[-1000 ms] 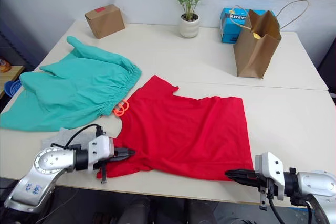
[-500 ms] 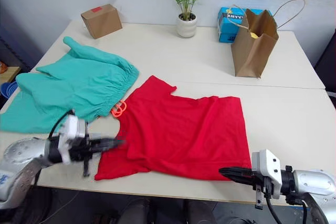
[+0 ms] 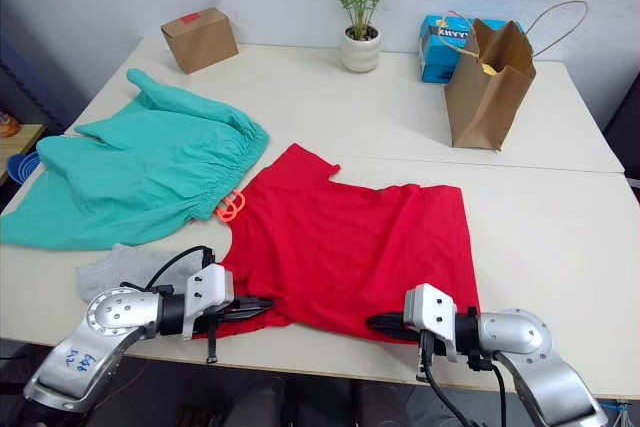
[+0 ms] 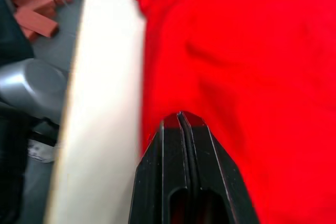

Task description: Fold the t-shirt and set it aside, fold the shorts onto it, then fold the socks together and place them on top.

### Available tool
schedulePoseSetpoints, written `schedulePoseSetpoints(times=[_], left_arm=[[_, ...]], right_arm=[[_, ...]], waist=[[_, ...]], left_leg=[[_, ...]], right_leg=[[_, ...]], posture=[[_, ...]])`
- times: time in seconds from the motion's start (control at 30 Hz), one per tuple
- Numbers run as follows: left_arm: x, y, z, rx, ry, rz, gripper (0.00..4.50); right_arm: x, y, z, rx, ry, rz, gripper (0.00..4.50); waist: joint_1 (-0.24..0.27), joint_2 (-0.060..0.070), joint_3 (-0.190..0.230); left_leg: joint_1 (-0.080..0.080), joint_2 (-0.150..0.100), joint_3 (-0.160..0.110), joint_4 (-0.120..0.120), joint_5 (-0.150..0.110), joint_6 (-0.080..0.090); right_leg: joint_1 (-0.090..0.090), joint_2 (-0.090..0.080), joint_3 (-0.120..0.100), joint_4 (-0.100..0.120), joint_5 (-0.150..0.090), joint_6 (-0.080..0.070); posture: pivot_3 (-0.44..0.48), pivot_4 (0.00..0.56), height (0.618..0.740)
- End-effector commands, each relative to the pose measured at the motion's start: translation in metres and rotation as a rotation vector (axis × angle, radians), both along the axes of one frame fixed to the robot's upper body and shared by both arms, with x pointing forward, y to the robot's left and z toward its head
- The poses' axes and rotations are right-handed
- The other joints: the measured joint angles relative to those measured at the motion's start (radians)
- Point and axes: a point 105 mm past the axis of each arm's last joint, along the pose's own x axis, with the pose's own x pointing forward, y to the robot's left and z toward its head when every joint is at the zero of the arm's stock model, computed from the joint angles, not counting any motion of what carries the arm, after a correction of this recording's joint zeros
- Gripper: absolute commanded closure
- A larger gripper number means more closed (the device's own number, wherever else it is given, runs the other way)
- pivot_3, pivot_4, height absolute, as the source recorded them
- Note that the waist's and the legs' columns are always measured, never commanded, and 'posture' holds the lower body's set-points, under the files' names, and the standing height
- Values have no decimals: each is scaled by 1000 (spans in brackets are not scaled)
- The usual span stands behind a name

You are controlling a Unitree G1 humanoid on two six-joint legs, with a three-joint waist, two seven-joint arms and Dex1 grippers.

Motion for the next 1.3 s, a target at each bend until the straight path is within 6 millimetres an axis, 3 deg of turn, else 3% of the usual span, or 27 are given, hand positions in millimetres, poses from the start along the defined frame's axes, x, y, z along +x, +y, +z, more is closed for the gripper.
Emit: schedulePoseSetpoints(times=[0.03,0.3,0.4,0.5,0.57,0.8,1.0,1.13,1.23,1.3], left_arm=[[16,7,1,-20,-34,125,4454],[22,18,6,-100,-31,249,4454],[19,31,6,-80,-35,283,4454],[10,30,24,-165,-62,222,4454],[-2,27,36,-210,-61,141,4454],[-16,33,24,-97,-9,84,4454],[-26,37,-8,9,131,134,4454],[-30,42,-17,45,163,169,4454],[-29,50,-21,83,166,206,4454],[-30,62,-23,155,152,219,4454]], right_arm=[[11,-14,0,-50,-56,-54,4500],[35,-62,-1,-155,-133,-232,4500],[44,-87,16,-124,-208,-316,4500],[34,-86,44,30,-178,-265,4500],[21,-80,48,47,-111,-194,4500],[-2,-69,23,-75,2,-120,4500],[-1,-76,-13,-233,2,-122,4500],[9,-95,-11,-231,-34,-224,4500],[23,-122,0,-177,-62,-394,4500],[21,-148,-3,-246,-72,-419,4500]], waist=[[1,-1,0],[-1,-1,0],[-1,-1,0],[-1,0,0],[-1,0,0],[0,0,0],[-3,0,0],[-1,-1,-1],[-1,-1,-1],[-1,-1,-1]], left_leg=[[0,0,0,1,0,0],[1,0,0,0,0,0],[1,0,0,0,0,0],[1,0,0,0,0,0],[1,1,0,0,0,0],[1,0,0,-1,0,0],[1,0,0,-1,0,0],[4,1,0,-1,0,0],[9,1,0,-2,-1,0],[9,1,0,-3,-1,0]], right_leg=[[0,0,0,0,0,0],[0,0,0,1,0,0],[1,0,0,1,0,0],[1,0,0,1,0,0],[1,0,-1,1,0,0],[2,0,-1,-1,0,0],[2,0,0,-1,0,0],[5,0,0,-1,0,0],[12,0,0,-4,0,-1],[15,0,0,-5,-1,-1]], posture=[[0,150,740],[0,150,740],[0,150,740],[0,150,740],[0,150,740],[0,150,740],[0,150,740],[0,150,740],[0,150,740],[0,150,740]])
